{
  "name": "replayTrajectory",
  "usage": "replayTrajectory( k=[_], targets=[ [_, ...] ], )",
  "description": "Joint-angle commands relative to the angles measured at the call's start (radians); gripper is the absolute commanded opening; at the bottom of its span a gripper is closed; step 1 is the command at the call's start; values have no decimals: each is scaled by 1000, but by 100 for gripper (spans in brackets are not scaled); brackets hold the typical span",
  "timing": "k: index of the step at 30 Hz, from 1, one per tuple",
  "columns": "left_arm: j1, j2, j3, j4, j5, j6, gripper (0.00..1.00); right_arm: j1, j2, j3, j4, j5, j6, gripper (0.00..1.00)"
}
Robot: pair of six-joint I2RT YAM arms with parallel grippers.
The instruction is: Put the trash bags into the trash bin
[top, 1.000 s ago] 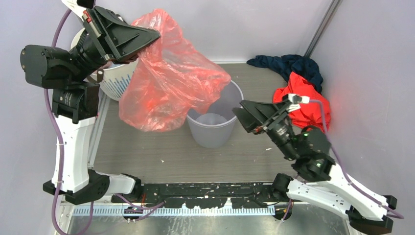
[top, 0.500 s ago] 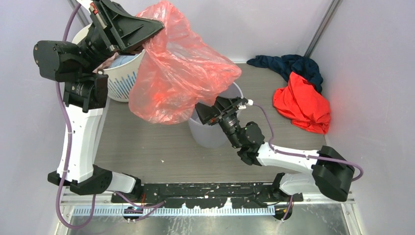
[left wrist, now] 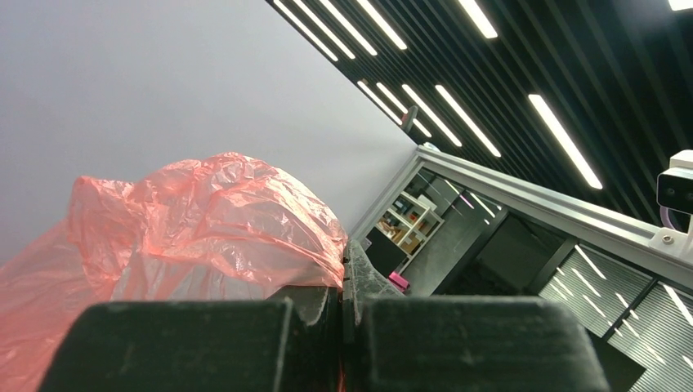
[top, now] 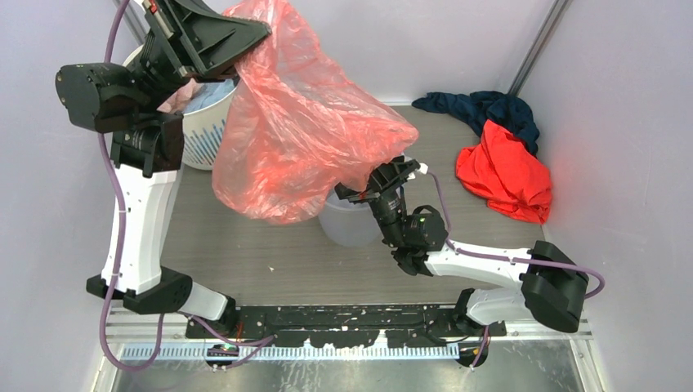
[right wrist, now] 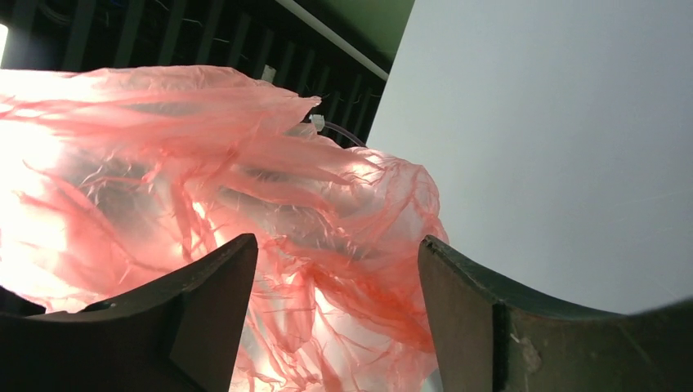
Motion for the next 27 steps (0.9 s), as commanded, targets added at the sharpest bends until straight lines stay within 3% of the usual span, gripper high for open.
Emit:
replayTrajectory(
  k=[1,10,15,19,27],
  targets=[
    [2,37,70,61,-11,-33,0,14,-41,-6,63,36,-17,75],
    [8,63,64,77,-18,-28,0,45,-72,-39,63,46,-23,69],
    [17,133,196,39,-20,-32,0,65,-51,-45,63,44,-11,68],
    [18,152,212,36,-27,-34,0,89,-35,-43,63,42,-14,68],
    [32,141,173,53,-21,-30,0,137,-96,-21,65,39,-148,69]
  ],
)
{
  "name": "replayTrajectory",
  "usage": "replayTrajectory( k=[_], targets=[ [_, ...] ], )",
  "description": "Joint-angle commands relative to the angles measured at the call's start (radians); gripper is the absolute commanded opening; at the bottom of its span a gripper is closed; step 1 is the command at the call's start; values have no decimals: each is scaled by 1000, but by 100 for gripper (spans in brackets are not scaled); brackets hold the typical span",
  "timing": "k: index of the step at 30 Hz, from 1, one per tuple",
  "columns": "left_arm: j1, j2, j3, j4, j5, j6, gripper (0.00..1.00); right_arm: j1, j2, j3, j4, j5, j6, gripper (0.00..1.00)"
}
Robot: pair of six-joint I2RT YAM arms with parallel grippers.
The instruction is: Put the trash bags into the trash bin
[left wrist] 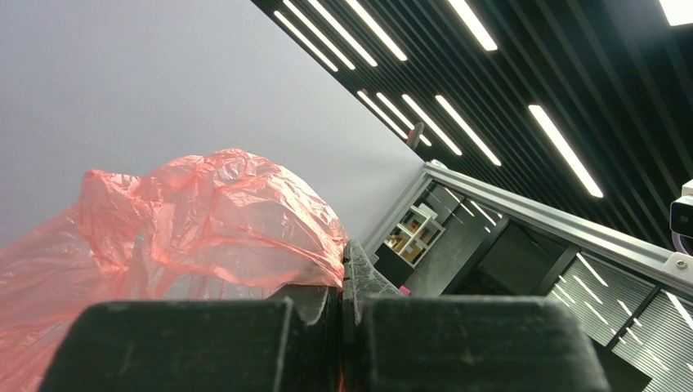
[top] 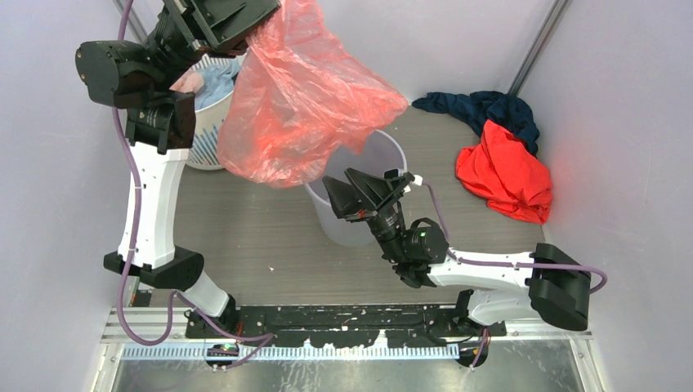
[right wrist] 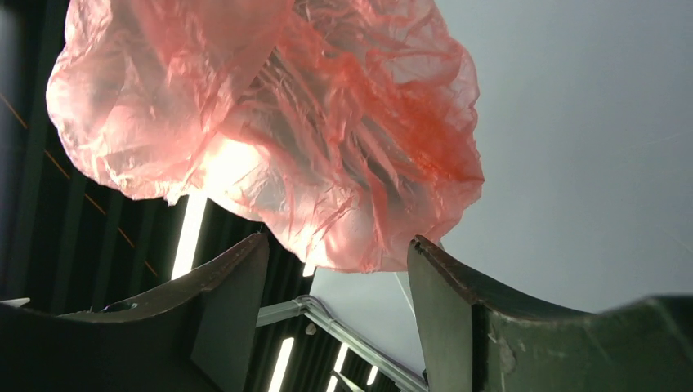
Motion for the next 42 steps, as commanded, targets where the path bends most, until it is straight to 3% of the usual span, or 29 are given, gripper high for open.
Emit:
replayTrajectory(
  k=[1,11,23,30,42],
  targets=[
    [14,-19,-4,46,-6,-8,0,20,-72,30,51,23,-130,70],
    [35,-60,-109,120,-4,-40,0,24,-104,77,52,107,-227,69],
    [39,-94,-142,147,-1,-63,0,20,-74,102,52,217,-212,73],
    [39,-167,-242,190,-9,-82,0,9,-71,133,54,252,-225,72],
    [39,-261,-382,262,-20,-104,0,-17,80,290,53,231,-146,72]
  ],
)
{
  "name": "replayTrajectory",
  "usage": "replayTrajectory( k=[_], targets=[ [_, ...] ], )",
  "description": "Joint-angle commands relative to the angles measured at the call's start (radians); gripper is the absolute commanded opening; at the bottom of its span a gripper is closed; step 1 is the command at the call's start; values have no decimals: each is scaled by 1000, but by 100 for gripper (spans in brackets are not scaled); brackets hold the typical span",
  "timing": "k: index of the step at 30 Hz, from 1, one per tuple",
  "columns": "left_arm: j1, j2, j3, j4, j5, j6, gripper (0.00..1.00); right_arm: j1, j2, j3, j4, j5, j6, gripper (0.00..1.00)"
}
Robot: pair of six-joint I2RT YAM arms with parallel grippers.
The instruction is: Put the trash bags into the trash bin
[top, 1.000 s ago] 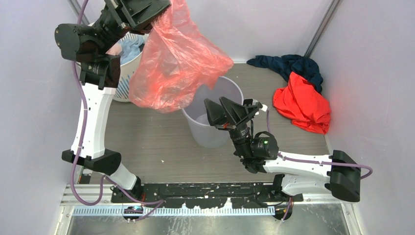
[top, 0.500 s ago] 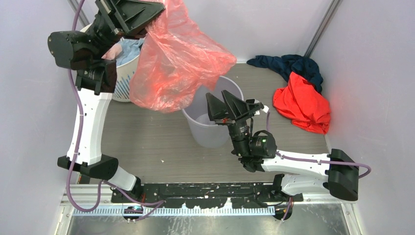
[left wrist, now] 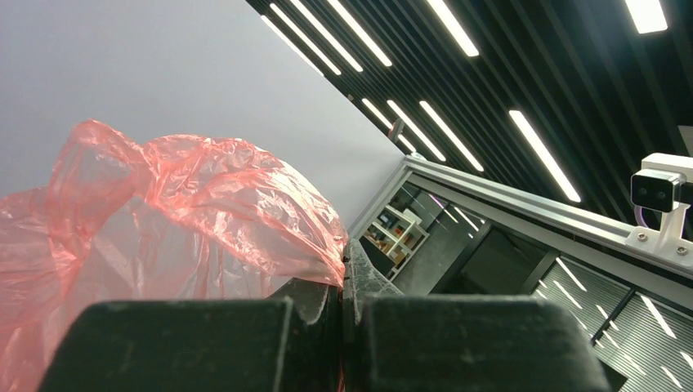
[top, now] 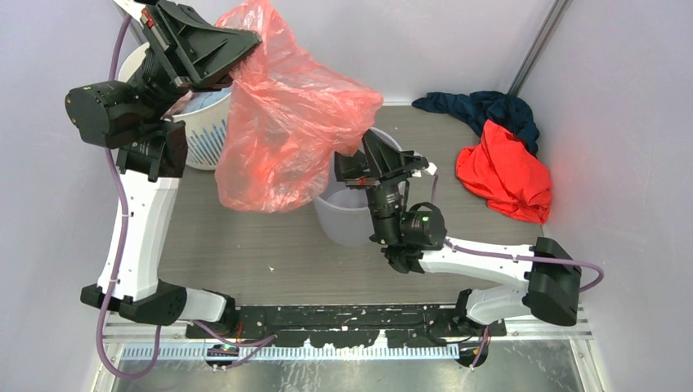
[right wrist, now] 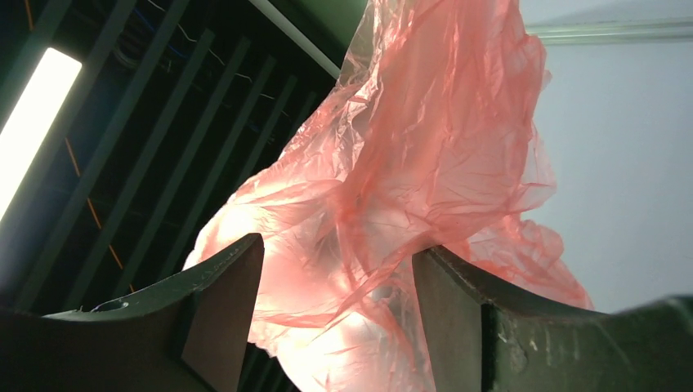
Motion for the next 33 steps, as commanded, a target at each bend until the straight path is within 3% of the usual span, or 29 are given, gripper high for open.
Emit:
replayTrajectory(
  k=[1,14,18,23,26,30,33],
  targets=[
    [4,-33,-19,80,-10,-22,0,-4,34,64,34,16,32,72],
    [4,-123,-128,106,-4,-30,0,-37,-43,-16,34,80,23,66],
    [4,-167,-173,95,0,-21,0,-58,-70,-52,34,104,32,56],
    [4,-198,-202,54,19,4,0,-90,-91,-82,32,113,50,37],
    [4,-219,-223,26,35,21,0,-127,-105,-88,31,101,75,32],
    [3,-259,-271,-8,35,45,0,-192,-105,-78,26,59,127,32],
    [4,-279,-300,-27,36,61,0,-253,-66,-49,26,5,226,48]
  ],
)
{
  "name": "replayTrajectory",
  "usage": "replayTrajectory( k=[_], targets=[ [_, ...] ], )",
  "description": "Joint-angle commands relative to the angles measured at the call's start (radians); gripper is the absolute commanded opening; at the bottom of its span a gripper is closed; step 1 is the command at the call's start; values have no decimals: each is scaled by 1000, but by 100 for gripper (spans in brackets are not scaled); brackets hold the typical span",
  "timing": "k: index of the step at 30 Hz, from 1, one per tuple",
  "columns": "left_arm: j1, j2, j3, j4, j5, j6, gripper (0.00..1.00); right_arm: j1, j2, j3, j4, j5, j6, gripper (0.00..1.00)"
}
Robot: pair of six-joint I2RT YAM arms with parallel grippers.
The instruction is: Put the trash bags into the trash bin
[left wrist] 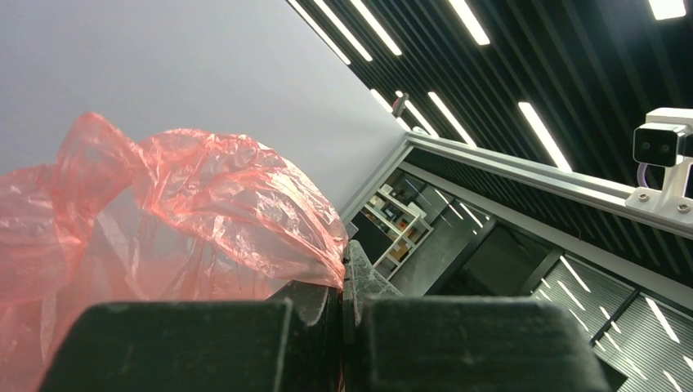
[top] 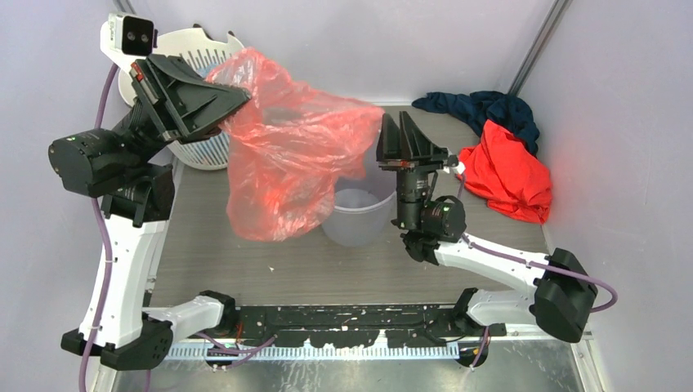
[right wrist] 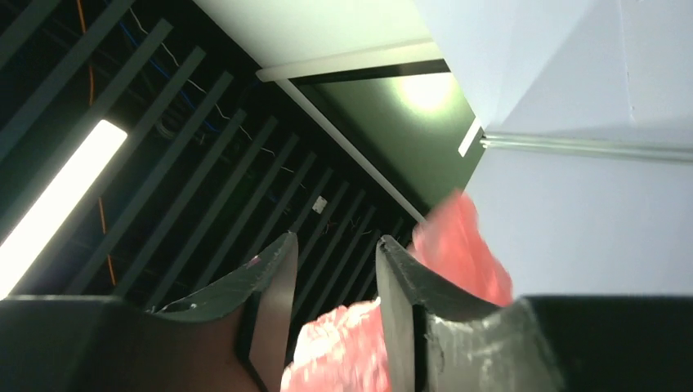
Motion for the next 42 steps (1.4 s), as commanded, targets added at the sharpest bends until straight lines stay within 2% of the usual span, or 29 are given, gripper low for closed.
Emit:
replayTrajectory(
  k=[1,4,5,12,20,23,29,34,42],
  targets=[
    [4,-33,-20,-35,13,52,0,-56,23,54,31,-59,139,52],
    [3,-11,12,-56,21,70,0,-57,33,47,33,-91,163,68],
    [4,-1,33,-65,22,77,0,-58,22,31,33,-97,166,69],
    [4,93,178,-110,27,117,0,-59,-142,-137,-24,-115,172,76],
    [4,191,270,-127,2,150,0,-58,-289,-166,-243,-197,194,81],
    [4,222,282,-112,-6,149,0,-56,-246,-144,-232,-239,228,82],
    [4,290,350,-109,-10,160,0,-41,-91,-103,-78,-273,289,85],
    [4,344,385,-110,0,172,0,-33,-76,-122,-58,-261,287,86],
    [4,352,330,-43,-9,152,0,-33,-37,-127,-49,-247,304,88]
  ],
)
